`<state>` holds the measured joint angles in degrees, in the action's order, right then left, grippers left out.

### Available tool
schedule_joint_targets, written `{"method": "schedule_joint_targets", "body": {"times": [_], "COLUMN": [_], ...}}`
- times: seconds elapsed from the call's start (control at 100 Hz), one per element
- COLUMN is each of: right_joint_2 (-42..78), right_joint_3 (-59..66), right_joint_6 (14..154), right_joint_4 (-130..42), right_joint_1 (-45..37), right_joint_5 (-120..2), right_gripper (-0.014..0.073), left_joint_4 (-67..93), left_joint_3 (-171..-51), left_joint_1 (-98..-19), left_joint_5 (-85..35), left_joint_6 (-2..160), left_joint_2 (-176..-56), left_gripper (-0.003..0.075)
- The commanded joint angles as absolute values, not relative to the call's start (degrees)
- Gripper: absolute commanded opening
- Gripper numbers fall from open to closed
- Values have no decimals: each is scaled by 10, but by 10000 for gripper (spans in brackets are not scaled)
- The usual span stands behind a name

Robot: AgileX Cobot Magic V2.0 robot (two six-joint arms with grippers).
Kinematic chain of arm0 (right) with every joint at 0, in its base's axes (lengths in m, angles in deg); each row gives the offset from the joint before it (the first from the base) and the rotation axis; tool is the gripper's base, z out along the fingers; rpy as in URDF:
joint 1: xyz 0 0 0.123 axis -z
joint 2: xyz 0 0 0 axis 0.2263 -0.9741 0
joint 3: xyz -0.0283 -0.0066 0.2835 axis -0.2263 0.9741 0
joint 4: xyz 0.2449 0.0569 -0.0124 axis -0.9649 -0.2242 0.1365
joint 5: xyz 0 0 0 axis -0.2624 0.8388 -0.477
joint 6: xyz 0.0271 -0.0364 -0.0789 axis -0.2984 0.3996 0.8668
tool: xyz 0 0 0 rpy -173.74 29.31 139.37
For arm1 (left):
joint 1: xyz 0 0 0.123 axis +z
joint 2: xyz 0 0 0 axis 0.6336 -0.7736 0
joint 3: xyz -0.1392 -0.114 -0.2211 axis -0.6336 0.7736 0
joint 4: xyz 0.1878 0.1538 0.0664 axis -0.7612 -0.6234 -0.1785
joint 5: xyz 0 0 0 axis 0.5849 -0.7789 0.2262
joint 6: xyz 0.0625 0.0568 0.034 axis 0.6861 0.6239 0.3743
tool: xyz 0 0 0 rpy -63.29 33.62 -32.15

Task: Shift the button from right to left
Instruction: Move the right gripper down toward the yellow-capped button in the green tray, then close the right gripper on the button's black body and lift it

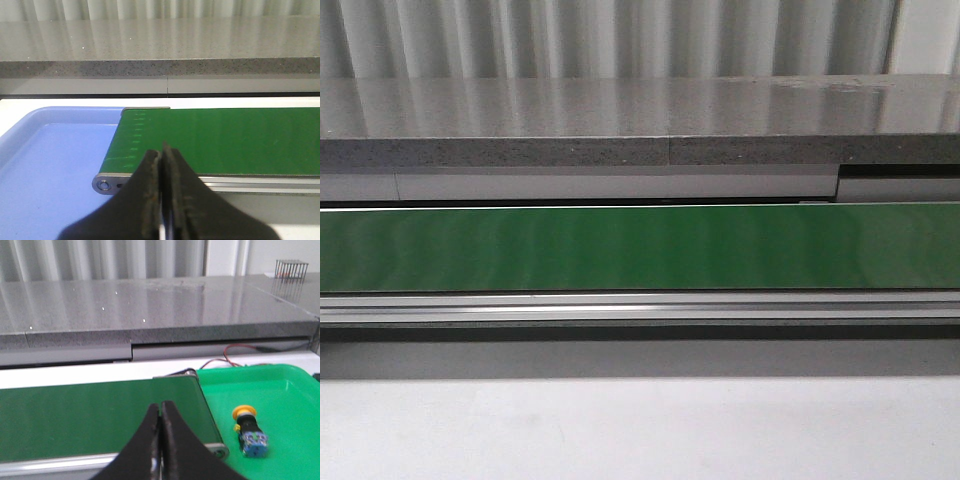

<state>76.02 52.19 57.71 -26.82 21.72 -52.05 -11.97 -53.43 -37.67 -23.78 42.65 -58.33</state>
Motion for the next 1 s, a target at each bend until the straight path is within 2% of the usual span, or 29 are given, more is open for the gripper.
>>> {"method": "schedule_joint_targets", "body": {"times": [0.0,0.28,0.62,0.67,0.74,0.75,0.91,0.99], "right_joint_2": [726,578,396,367,329,322,249,211], "right_joint_3": [471,356,238,220,196,191,144,122], "right_joint_6": [579,579,579,579,579,579,579,579], "right_joint_4": [-261,-265,-265,-265,-265,-265,-265,-265], "right_joint_1": [220,220,220,220,220,220,220,222], "right_joint_5": [-491,-309,-258,-245,-230,-226,-212,-211], "right_gripper": [-67,-65,-48,1,130,178,527,606], "left_joint_4": [-116,-116,-116,-116,-116,-116,-116,-116], "left_joint_3": [-520,-520,-520,-520,-520,-520,-520,-520], "left_joint_1": [-381,-381,-381,-381,-381,-381,-381,-381], "left_joint_5": [-193,-193,-193,-193,-193,-193,-193,-193], "left_joint_6": [425,425,425,425,425,425,425,425], "left_joint_2": [-563,-563,-563,-563,-563,-563,-563,-563], "left_gripper": [-20,-20,-20,-20,-20,-20,-20,-20]}}
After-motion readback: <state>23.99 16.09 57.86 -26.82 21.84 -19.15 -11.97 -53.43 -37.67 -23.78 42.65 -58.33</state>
